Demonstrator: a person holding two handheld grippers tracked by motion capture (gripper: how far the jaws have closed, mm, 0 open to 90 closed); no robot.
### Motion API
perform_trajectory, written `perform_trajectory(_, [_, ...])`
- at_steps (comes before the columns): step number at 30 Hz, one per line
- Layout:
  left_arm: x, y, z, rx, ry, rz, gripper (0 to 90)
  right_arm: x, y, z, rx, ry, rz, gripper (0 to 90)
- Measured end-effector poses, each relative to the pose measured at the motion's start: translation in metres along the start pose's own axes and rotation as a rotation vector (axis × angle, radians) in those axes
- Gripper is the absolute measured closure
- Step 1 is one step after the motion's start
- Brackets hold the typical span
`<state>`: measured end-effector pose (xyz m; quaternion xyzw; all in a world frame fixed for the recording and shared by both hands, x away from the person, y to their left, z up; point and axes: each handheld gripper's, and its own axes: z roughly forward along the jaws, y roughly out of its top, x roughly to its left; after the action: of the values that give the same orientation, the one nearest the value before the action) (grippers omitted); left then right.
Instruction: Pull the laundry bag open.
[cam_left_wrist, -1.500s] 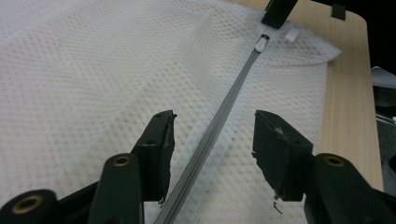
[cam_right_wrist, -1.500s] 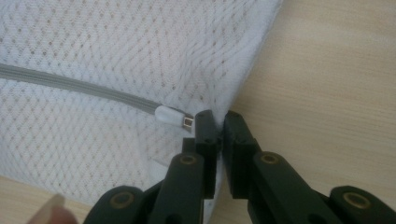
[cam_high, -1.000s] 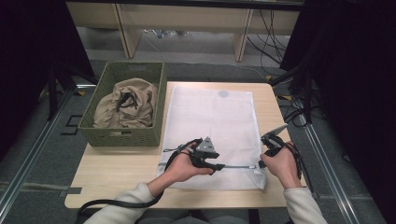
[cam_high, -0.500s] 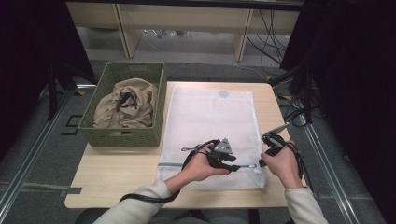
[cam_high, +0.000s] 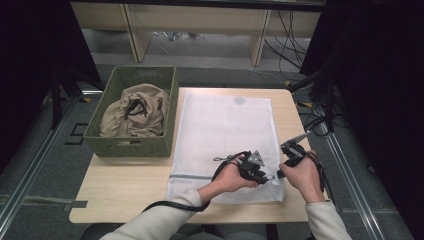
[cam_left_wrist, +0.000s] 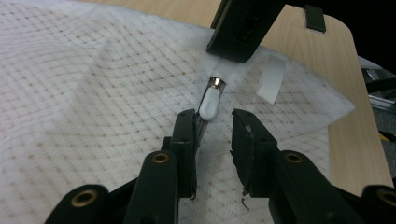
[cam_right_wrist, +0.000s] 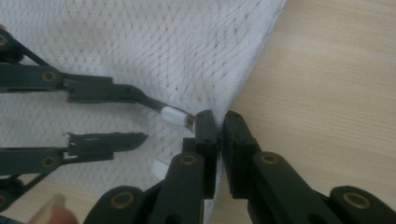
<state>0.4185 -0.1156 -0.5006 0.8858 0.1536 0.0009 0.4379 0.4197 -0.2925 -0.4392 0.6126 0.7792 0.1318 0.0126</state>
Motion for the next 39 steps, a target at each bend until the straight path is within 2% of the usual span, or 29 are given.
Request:
perform_trajectory(1, [0.001, 0.001, 0.001, 0.007, 0.005, 0.009, 70.5, 0.001, 0.000, 0.000, 0.003, -0.001, 0.016, 86.3])
perform_trajectory(2, [0.000, 0.001, 0.003, 0.001, -0.002, 0.003, 70.6, 0.001, 0.000, 0.000, 0.001, 0.000, 0.006, 86.3])
perform_trajectory(3, [0.000, 0.001, 0.005, 0.002, 0.004, -0.002, 70.6, 0.001, 0.000, -0.001, 0.017, 0.003, 0.018, 86.3])
perform_trajectory(4, [0.001, 0.001, 0.006, 0.012, 0.005, 0.012, 70.7, 0.008, 0.000, -0.004, 0.042, 0.000, 0.096, 86.3])
perform_trajectory(5, [0.001, 0.002, 0.008, 0.015, 0.000, 0.008, 70.8, 0.002, 0.000, -0.001, 0.017, 0.001, 0.019, 86.4])
perform_trajectory(7, [0.000, 0.003, 0.010, 0.013, -0.004, 0.003, 71.0, 0.001, 0.000, -0.001, 0.003, 0.006, -0.006, 86.3])
perform_trajectory(8, [0.000, 0.003, 0.011, 0.010, -0.008, -0.002, 71.1, 0.002, -0.001, 0.001, -0.018, 0.004, 0.004, 86.3])
perform_trajectory(11, [-0.001, 0.004, 0.012, 0.007, -0.020, -0.016, 72.3, 0.002, 0.000, -0.001, -0.001, 0.003, -0.003, 86.4])
perform_trajectory(12, [-0.002, 0.004, 0.012, 0.008, -0.022, -0.012, 72.6, 0.002, -0.001, 0.001, -0.018, 0.003, 0.008, 86.3])
perform_trajectory(13, [-0.003, 0.004, 0.013, 0.009, -0.049, -0.017, 72.6, 0.002, -0.001, 0.001, -0.018, 0.003, 0.008, 86.3])
perform_trajectory(14, [-0.003, 0.004, 0.012, 0.010, -0.053, -0.014, 72.9, 0.002, 0.000, -0.001, 0.014, 0.001, 0.010, 86.4])
perform_trajectory(17, [-0.005, 0.003, 0.011, 0.004, -0.064, -0.031, 73.6, 0.001, 0.000, -0.001, 0.007, 0.002, 0.004, 86.4])
perform_trajectory(22, [-0.007, 0.002, 0.011, -0.011, -0.112, -0.099, 75.6, 0.002, 0.000, -0.002, -0.006, 0.005, 0.005, 86.3])
perform_trajectory(23, [-0.007, 0.001, 0.012, -0.007, -0.101, -0.080, 75.5, 0.001, 0.000, -0.002, -0.003, 0.008, 0.006, 86.3])
perform_trajectory(24, [-0.007, 0.001, 0.013, -0.011, -0.096, -0.084, 75.2, 0.002, 0.000, -0.003, 0.000, 0.006, 0.019, 86.3])
perform_trajectory(26, [-0.006, 0.001, 0.013, -0.020, -0.103, -0.118, 74.7, 0.002, 0.000, -0.002, -0.007, 0.002, 0.008, 86.3])
perform_trajectory(27, [-0.005, 0.002, 0.013, -0.024, -0.104, -0.122, 73.0, 0.002, 0.000, -0.002, -0.004, 0.001, 0.006, 86.4])
perform_trajectory(28, [-0.003, 0.002, 0.013, -0.026, -0.081, -0.120, 72.3, 0.002, -0.001, -0.002, -0.010, 0.005, 0.008, 86.3])
perform_trajectory(29, [-0.002, 0.002, 0.013, -0.028, -0.080, -0.131, 72.3, 0.003, -0.001, 0.000, -0.027, -0.003, 0.013, 86.4])
perform_trajectory(31, [-0.001, 0.002, 0.012, -0.022, -0.080, -0.134, 72.4, 0.002, -0.001, -0.001, 0.000, 0.002, 0.008, 86.3])
perform_trajectory(34, [0.001, 0.003, 0.012, -0.019, -0.070, -0.141, 73.4, 0.002, -0.001, -0.001, 0.002, 0.003, 0.010, 86.4])
perform_trajectory(39, [-0.002, 0.005, 0.013, -0.025, -0.081, -0.149, 74.0, 0.002, -0.001, -0.001, -0.003, 0.001, 0.007, 86.3])
